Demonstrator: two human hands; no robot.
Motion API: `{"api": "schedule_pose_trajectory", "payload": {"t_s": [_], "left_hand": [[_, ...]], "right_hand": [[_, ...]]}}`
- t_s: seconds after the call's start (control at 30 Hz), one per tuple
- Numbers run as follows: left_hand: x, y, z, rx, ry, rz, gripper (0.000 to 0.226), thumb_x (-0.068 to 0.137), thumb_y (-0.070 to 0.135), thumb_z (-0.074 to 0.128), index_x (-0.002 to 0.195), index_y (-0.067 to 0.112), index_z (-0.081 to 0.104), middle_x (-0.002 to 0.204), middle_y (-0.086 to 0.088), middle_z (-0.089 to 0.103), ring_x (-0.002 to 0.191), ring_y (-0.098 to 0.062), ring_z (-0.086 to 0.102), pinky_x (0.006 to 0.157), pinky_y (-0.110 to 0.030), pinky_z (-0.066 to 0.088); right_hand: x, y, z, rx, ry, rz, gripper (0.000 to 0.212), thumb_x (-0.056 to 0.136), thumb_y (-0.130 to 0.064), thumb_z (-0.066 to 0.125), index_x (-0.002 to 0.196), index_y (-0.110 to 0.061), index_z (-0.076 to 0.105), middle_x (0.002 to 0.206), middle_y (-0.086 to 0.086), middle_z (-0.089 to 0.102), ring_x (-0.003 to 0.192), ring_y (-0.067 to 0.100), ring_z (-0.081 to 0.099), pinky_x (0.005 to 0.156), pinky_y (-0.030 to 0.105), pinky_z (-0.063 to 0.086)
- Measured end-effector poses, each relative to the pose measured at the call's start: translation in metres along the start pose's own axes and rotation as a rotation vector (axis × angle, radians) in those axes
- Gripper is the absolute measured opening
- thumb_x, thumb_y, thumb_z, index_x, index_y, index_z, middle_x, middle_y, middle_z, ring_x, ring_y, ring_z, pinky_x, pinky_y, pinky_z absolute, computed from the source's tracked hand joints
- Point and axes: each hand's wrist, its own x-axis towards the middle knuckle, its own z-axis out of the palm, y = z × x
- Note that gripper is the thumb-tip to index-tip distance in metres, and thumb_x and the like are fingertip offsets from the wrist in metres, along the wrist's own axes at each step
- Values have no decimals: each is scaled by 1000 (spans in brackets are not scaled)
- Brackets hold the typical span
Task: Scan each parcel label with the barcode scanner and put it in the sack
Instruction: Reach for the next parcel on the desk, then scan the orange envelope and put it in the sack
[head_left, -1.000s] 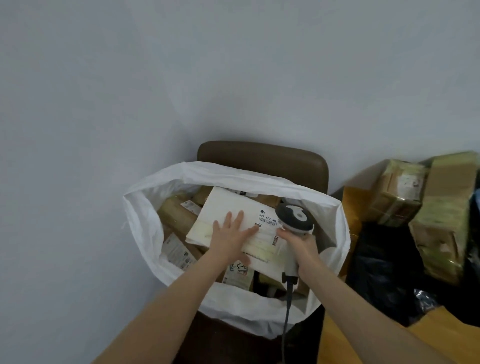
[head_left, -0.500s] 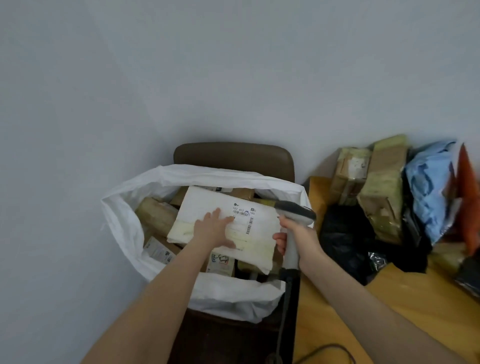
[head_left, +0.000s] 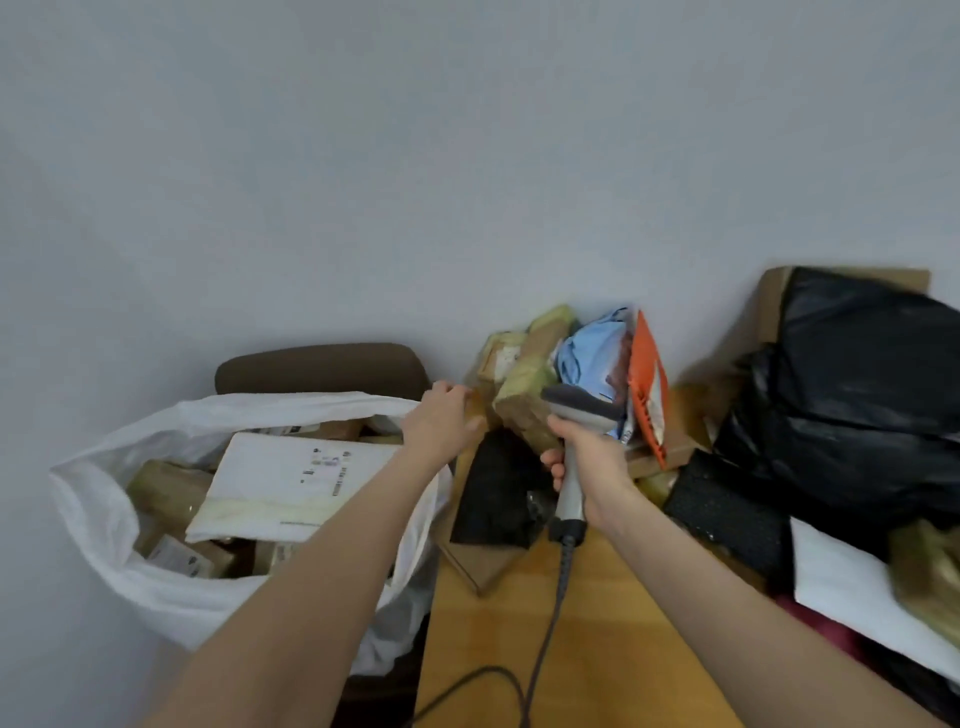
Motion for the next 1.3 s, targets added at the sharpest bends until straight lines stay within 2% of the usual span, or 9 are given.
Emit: {"api": "schedule_pose_trajectory", "payload": {"t_s": [0.17,0.3,0.43,0.6,0.73,0.83,1.0,1.13,1.3], "left_hand": [[10,115,21,-225,61,53,54,89,48,59,132,15,54,132,-5,56,121,-21,52,97,-36,44],[31,180,48,-593,-50,-93,84,81,54,67,144,6,38,141,-8,49,128,-25,47,103,-40,42],[63,203,79,-717,-54,-200,28,83,39,71,93,14,62,85,-1,62,92,-24,61,84,-36,51],[69,202,88,-906,-3,-271,8,86,12,67,79,15,66,80,-8,66,84,-31,66,83,-47,56],[50,187,61,-1270,-119,-279,6,91,3,60,90,9,61,85,-11,63,72,-19,62,58,-25,58],[28,170,44,-1424,-244,-270,10,92,3,58,98,11,60,91,-11,66,77,-21,65,60,-24,58],[2,138,22,-1272,-461,-149,40,86,1,63,116,27,59,104,-10,70,92,-27,68,85,-39,57],[-8,119,3,-1192,-372,-204,29,87,27,69,114,19,65,105,-12,71,100,-31,67,94,-49,52],[-24,97,3,-1190,-218,-272,25,87,19,69,111,10,66,104,-10,72,94,-26,70,87,-42,56]], "right_hand": [[10,-32,-88,71,134,-76,16,87,-14,69,80,-3,61,47,8,56,38,16,45,41,24,38],[23,-51,-144,110,232,-103,19,88,-15,68,76,-4,60,52,9,56,42,17,45,44,27,38],[36,-52,-187,154,267,-84,15,88,-17,68,79,-8,61,53,6,58,43,14,46,45,26,39],[44,-44,-217,223,259,-71,15,86,-12,72,96,-3,66,68,8,66,50,11,57,48,21,49],[49,-45,-218,280,332,-111,33,80,-8,77,111,-6,64,87,5,68,79,16,65,66,27,57],[50,-48,-203,254,313,-149,40,78,-6,79,114,-7,62,100,9,71,88,19,68,72,31,57],[38,-45,-173,84,341,-214,43,75,-2,78,113,-12,59,104,8,70,94,24,68,87,44,56],[22,-34,-155,-89,357,-297,38,77,-5,78,96,-27,54,87,-5,63,90,22,65,84,42,56],[-1,-22,-141,-267,378,-347,33,79,-16,76,106,-22,59,88,-4,64,83,17,61,78,37,51]]}}
